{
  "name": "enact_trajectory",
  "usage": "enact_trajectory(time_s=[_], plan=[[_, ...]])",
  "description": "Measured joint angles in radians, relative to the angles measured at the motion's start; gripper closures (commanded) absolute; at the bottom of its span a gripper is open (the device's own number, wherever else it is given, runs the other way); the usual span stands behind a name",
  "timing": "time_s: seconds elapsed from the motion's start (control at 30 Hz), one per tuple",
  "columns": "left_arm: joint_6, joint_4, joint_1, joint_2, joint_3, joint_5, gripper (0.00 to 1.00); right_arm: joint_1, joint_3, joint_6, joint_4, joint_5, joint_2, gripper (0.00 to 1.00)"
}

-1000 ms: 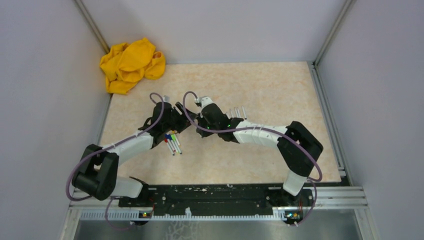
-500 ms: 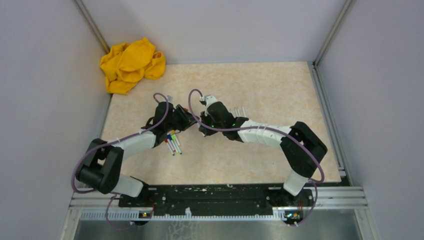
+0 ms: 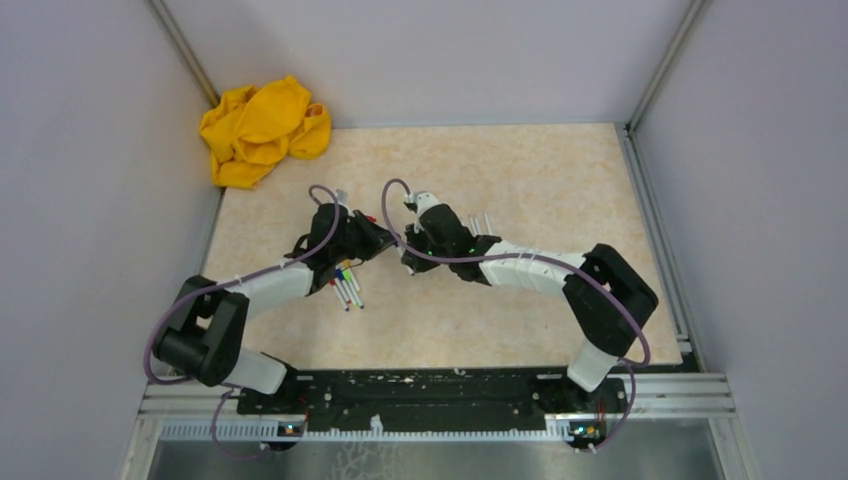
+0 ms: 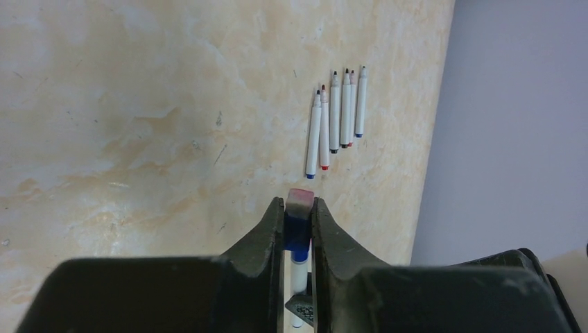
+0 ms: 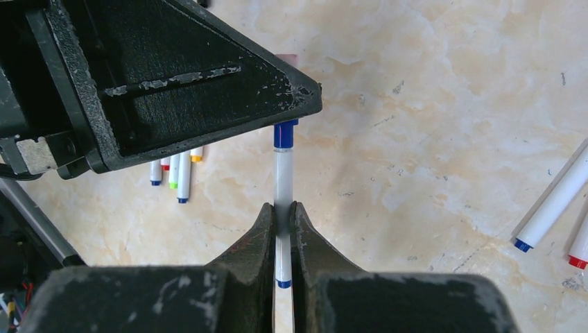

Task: Open the pen caps

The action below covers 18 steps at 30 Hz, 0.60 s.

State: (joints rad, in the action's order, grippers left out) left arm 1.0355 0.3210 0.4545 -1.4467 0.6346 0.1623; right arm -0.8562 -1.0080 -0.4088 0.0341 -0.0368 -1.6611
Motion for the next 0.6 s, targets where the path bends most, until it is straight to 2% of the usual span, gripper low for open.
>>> enact_trajectory(time_s=[0.17,0.37,0.53,0.57,0.6], plan=[[0.0,0.021,0.0,0.0,0.0,0.006,1.0,0.002,0.0,0.0,0.003,0.007,0.007,0.84],[0.004,0.039,0.002,0.0,-0.001,0.034,1.0,0.002,-0.002,0.007,0.006,0.013,0.007,0.81],[0.011,0.047,0.004,0.0,-0.001,0.053,1.0,0.002,-0.029,0.015,0.011,0.02,-0.009,0.82],[0.011,0.05,0.004,0.0,-0.001,0.053,1.0,0.002,-0.034,0.016,0.01,0.021,-0.012,0.86],[0.011,0.051,0.004,0.0,-0.001,0.053,1.0,0.003,-0.037,0.017,0.011,0.023,-0.017,0.98]])
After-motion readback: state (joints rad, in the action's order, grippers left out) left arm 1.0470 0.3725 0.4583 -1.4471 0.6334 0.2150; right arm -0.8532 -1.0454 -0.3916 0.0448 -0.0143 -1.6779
